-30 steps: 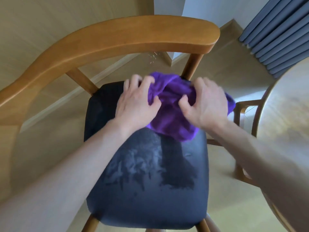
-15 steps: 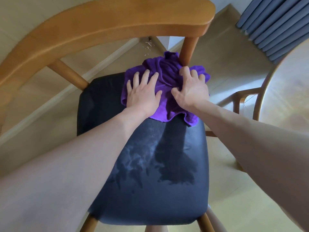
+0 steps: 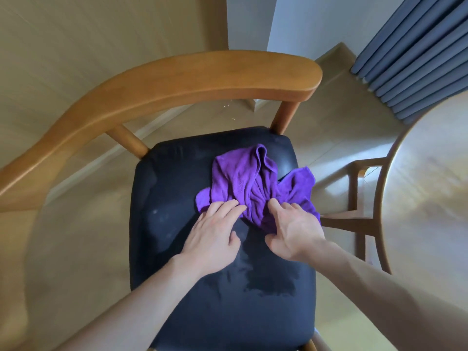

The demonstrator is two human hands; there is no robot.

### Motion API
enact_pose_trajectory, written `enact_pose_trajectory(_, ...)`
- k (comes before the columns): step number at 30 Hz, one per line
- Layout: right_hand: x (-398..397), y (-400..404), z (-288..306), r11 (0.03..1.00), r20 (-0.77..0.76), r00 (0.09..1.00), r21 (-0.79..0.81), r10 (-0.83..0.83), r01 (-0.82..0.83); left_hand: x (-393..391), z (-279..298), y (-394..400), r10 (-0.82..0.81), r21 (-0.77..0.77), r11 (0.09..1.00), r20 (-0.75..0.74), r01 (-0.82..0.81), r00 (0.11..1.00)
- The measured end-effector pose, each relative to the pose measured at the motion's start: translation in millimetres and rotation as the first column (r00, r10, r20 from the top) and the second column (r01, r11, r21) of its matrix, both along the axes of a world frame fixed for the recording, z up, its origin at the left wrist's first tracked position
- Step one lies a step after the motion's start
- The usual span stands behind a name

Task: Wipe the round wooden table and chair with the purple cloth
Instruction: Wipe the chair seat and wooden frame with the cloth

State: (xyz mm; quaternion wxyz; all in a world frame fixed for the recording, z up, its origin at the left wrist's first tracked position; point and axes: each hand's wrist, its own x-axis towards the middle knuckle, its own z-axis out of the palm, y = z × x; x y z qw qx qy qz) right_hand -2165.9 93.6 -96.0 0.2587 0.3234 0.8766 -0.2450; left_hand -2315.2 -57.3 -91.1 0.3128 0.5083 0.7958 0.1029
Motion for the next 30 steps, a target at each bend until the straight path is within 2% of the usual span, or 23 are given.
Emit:
enact_pose_trajectory(3,6.0,0.0,11.9,0.992,0.008,0.992,0.030,0.123,-0.123,-19.9,4.9,-10.2,0.161,0.080,0.985,-0.128,-0.152,0.979)
enact_pose_trajectory(5,0.3,1.6,17.6,0.967,-0.050,0.980,0.183,0.190,-0.178,-37.5,5.1,-13.2,0.334,0.063,0.943,-0.199,-0.328,0.921)
enact_pose_trajectory(6,-6.4,2.2,19.7,0.955,-0.097,0.980,0.259,0.174,-0.144,-47.3,3.6,-15.0,0.397,0.032,0.916,-0.226,-0.401,0.890)
enact_pose_trajectory(8,-27.6,5.0,19.6,0.944,-0.206,0.978,0.328,0.042,0.029,-67.3,-1.9,-20.9,0.492,-0.053,0.855,-0.237,-0.516,0.838)
enact_pose_trajectory(11,-69.3,14.8,2.6,0.947,-0.178,0.957,0.189,-0.228,0.261,-92.6,-11.2,-37.8,0.615,-0.242,0.739,-0.137,-0.628,0.776)
enact_pose_trajectory(13,-96.8,10.7,-15.4,0.924,-0.092,0.925,0.077,-0.368,0.375,-94.9,-16.4,-50.4,0.539,-0.371,0.750,-0.138,-0.548,0.831)
enact_pose_trajectory(15,-118.4,-8.5,-31.2,0.916,-0.063,0.923,0.112,-0.381,0.386,-90.9,-20.9,-58.0,0.417,-0.442,0.772,-0.190,-0.457,0.889)
enact_pose_trajectory(18,-121.1,-31.0,-38.3,0.932,-0.099,0.958,0.222,-0.271,0.286,-90.0,-23.5,-54.5,0.365,-0.455,0.778,-0.235,-0.434,0.901)
enact_pose_trajectory(20,-97.4,-26.4,-34.2,0.966,-0.116,0.992,0.245,-0.054,0.082,-88.4,-23.8,-51.6,0.351,-0.439,0.788,-0.257,-0.432,0.901)
enact_pose_trajectory(23,-62.2,3.6,-19.7,0.931,-0.188,0.928,0.242,0.321,-0.274,-86.4,-23.5,-50.5,0.327,-0.417,0.804,-0.287,-0.424,0.901)
enact_pose_trajectory(25,-57.9,30.5,-17.1,0.907,-0.218,0.887,0.211,0.407,-0.365,-86.2,-23.1,-51.1,0.304,-0.422,0.810,-0.293,-0.408,0.906)
enact_pose_trajectory(26,-60.1,43.9,-18.6,0.924,-0.238,0.901,0.216,0.363,-0.316,-85.8,-22.4,-50.1,0.285,-0.425,0.813,-0.307,-0.399,0.908)
enact_pose_trajectory(27,-64.4,54.6,-20.8,0.959,-0.278,0.930,0.217,0.240,-0.182,-85.7,-21.7,-50.0,0.267,-0.431,0.814,-0.319,-0.390,0.909)
enact_pose_trajectory(28,-69.5,60.9,-24.1,0.978,-0.335,0.941,0.205,0.049,0.022,-85.7,-21.5,-50.5,0.252,-0.441,0.813,-0.322,-0.380,0.913)
enact_pose_trajectory(29,-74.8,64.3,-26.6,0.947,-0.387,0.906,0.189,-0.170,0.258,-84.4,-21.6,-49.7,0.243,-0.451,0.812,-0.317,-0.371,0.917)
enact_pose_trajectory(30,-82.6,62.9,-28.3,0.861,-0.419,0.827,0.174,-0.375,0.478,-83.7,-22.2,-49.2,0.241,-0.456,0.811,-0.310,-0.367,0.920)
